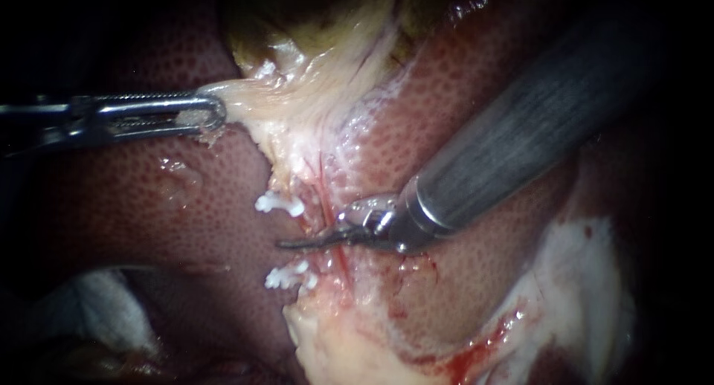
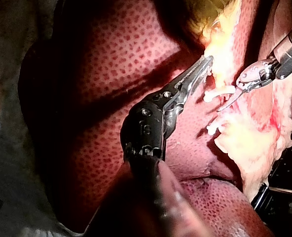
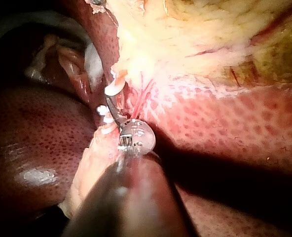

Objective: Go back from the cut left tube

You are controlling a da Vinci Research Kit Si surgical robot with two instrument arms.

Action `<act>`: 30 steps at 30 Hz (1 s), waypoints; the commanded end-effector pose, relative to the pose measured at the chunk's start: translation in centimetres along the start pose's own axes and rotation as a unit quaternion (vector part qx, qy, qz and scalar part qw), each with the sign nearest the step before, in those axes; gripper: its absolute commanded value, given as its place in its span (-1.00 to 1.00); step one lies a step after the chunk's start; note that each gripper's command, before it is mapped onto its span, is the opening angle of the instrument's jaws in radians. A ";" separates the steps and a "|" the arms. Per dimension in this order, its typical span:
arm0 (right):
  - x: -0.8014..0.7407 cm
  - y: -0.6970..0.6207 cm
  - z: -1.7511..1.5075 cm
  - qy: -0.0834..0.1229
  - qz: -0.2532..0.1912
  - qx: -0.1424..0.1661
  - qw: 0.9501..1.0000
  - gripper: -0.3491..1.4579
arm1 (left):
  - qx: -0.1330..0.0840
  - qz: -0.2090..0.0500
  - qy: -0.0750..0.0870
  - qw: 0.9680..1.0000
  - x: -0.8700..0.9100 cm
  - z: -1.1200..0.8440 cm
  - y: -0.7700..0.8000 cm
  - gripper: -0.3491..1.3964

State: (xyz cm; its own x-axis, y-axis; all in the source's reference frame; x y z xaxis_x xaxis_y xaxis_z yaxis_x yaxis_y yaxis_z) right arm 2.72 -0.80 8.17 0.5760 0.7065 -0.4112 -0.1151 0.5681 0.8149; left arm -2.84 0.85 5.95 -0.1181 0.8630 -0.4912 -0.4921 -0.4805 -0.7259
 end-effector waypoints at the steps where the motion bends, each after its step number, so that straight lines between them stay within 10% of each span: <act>1: 0.00 0.00 0.00 0.000 0.003 0.001 1.000 -1.00 | 0.001 0.000 0.000 1.000 0.00 0.00 0.00 -1.00; 19: 0.02 -0.06 0.01 0.010 0.003 0.003 1.000 -1.00 | 0.001 0.000 0.000 1.000 0.00 0.00 0.00 -1.00; 24: 0.03 -0.09 0.01 0.038 0.007 0.007 0.999 0.47 | 0.002 0.000 0.001 1.000 0.00 0.01 0.00 -1.00; 30: 0.04 -0.09 0.01 0.045 0.005 0.010 0.999 0.78 | 0.002 0.000 0.001 1.000 0.00 0.01 0.00 -1.00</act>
State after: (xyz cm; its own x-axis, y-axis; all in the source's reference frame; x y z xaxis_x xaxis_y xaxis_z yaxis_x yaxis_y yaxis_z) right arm 2.76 -0.83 8.08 0.4984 0.7485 -0.4374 -0.1046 0.5529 0.8267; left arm -2.84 0.85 5.95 -0.1170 0.8626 -0.4921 -0.4961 -0.4800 -0.7235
